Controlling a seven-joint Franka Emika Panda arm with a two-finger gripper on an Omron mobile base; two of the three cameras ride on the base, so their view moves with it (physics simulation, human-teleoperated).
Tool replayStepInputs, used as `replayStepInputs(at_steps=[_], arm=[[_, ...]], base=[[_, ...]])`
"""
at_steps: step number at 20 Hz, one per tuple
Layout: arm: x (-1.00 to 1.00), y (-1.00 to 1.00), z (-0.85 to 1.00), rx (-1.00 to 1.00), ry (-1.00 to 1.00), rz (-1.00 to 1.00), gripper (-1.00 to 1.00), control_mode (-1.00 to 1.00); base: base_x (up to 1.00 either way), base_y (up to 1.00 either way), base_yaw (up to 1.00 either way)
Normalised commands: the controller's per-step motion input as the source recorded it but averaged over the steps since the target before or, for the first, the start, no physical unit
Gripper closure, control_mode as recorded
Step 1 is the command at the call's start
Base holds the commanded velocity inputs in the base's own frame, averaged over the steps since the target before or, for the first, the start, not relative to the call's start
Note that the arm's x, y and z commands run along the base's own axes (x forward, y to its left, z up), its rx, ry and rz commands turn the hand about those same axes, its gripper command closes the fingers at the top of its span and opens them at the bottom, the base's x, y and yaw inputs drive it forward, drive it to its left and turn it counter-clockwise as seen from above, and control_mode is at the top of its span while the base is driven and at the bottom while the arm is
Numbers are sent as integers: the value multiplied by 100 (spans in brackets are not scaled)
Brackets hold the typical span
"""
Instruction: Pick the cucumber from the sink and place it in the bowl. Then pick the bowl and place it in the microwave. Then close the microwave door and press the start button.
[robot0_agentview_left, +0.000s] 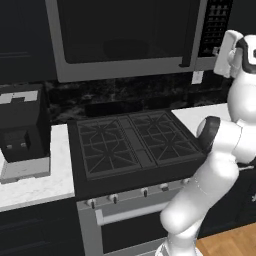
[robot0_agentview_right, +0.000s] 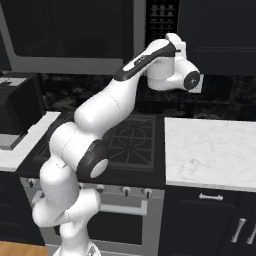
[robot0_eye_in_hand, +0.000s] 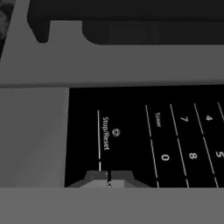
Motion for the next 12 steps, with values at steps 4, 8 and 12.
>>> replayStepInputs(at_steps=[4,8,12], arm=[[19,-3,0,0,0,0,100,-100],[-66,14,0,-1,-9,0,100,-100],[-100,73,-2,-8,-9,-1,100,-100]], base=[[0,0,0],[0,0,0],[0,0,0]])
